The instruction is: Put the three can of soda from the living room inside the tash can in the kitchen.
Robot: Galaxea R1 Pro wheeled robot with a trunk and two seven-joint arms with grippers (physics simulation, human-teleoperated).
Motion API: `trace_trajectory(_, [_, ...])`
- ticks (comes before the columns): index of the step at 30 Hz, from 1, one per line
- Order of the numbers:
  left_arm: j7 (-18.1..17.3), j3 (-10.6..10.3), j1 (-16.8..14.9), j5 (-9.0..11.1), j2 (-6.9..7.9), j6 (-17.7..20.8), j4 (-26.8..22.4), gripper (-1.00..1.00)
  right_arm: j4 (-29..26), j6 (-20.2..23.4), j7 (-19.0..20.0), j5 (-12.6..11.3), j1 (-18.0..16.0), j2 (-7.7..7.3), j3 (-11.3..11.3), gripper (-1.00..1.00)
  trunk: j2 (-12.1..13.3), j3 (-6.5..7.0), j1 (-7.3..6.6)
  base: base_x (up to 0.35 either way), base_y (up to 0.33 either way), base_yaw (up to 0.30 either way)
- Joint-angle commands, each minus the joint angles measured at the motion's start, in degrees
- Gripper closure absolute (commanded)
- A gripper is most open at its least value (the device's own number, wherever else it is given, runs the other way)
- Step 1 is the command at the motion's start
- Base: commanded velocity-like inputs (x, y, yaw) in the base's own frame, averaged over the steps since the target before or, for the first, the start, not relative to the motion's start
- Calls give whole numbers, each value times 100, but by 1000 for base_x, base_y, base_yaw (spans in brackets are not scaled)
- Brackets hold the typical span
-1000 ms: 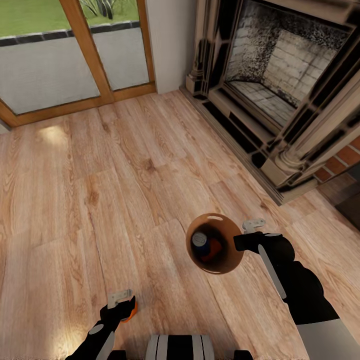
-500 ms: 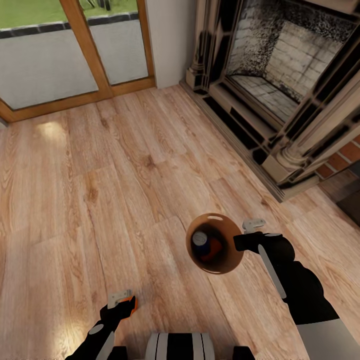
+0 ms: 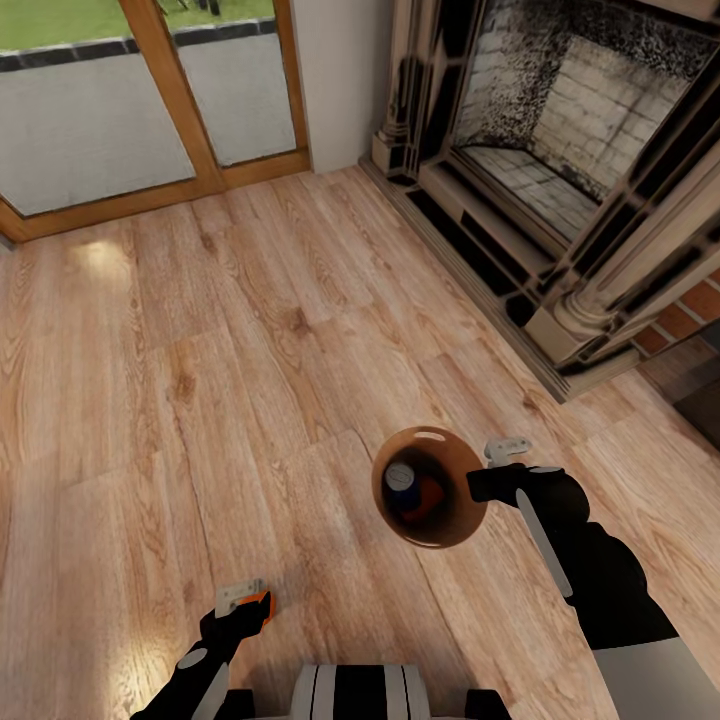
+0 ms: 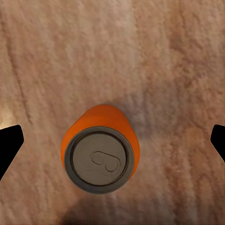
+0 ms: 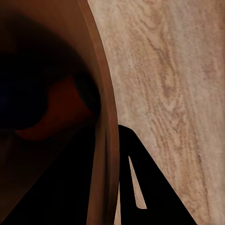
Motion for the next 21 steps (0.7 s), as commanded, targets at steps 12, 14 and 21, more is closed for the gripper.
trace_trajectory(12, [0, 0, 0, 0, 0, 0, 0, -100, -1, 2, 34, -109, -1, 1, 2, 100, 0, 0, 0, -42, 0, 0])
trace_trajectory(14, [0, 0, 0, 0, 0, 0, 0, -100, -1, 2, 34, -109, -1, 1, 2, 100, 0, 0, 0, -5, 0, 0])
trace_trajectory(21, [0, 0, 0, 0, 0, 0, 0, -100, -1, 2, 33, -109, -1, 1, 5, 100, 0, 0, 0, -1, 0, 0])
